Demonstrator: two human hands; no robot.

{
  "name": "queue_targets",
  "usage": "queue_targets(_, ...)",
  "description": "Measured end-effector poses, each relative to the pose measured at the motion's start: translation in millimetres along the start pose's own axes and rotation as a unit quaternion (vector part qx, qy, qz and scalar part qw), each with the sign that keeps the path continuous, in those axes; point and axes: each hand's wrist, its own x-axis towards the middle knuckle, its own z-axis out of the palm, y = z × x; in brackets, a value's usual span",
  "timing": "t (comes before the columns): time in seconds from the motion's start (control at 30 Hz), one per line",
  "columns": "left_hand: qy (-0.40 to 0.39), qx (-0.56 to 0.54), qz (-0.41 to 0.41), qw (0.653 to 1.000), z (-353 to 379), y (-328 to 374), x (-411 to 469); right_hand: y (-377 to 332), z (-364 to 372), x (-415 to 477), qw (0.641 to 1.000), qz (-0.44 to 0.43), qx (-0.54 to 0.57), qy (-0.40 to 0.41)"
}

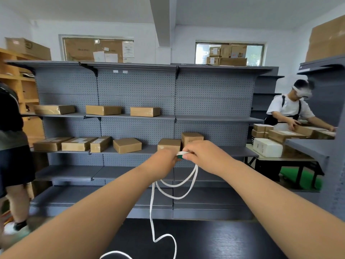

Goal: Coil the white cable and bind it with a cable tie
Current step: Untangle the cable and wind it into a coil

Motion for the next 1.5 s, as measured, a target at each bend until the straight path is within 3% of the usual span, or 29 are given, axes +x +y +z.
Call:
queue_targets(0.1,0.002,-0.019,-0.01,1.0,5,-6,1,-2,0,0,1.0,0.014,0.007,0.0)
queue_targets(0.3,0.024,-0.198,-0.004,0.98,16,-18,-6,0,2,-3,0.996,0.031,0.078,0.003)
queue_targets(0.43,0.038,-0.379,-0.024,0.924,26,-31,-11,11,3,-7,0.978,0.092,0.177,0.055)
queue_targets(0.57,0.07,-0.528,-0.062,0.844,36,-35,-13,25,10,-11,0.929,0.173,0.3,0.128)
queue_targets(0.7,0.128,-0.544,-0.062,0.827,40,-26,-10,26,25,-14,0.887,0.206,0.393,0.131)
queue_targets(0.87,0.225,-0.532,-0.063,0.814,37,-18,-6,26,33,-14,0.863,0.196,0.46,0.077)
queue_targets(0.97,0.254,-0.502,-0.072,0.823,35,-17,-5,26,33,-13,0.87,0.177,0.458,0.043)
queue_targets(1.17,0.295,-0.372,-0.047,0.879,28,-19,-2,26,24,-10,0.939,0.138,0.316,0.001)
queue_targets(1.3,0.253,-0.247,0.017,0.935,26,-20,-2,15,16,-4,0.971,0.081,0.224,0.012)
queue_targets(1.4,0.23,-0.214,0.035,0.949,26,-19,-2,6,12,0,0.993,0.035,0.109,-0.002)
queue_targets(1.5,0.215,-0.196,0.04,0.956,27,-21,-2,2,14,1,0.996,0.015,0.08,-0.019)
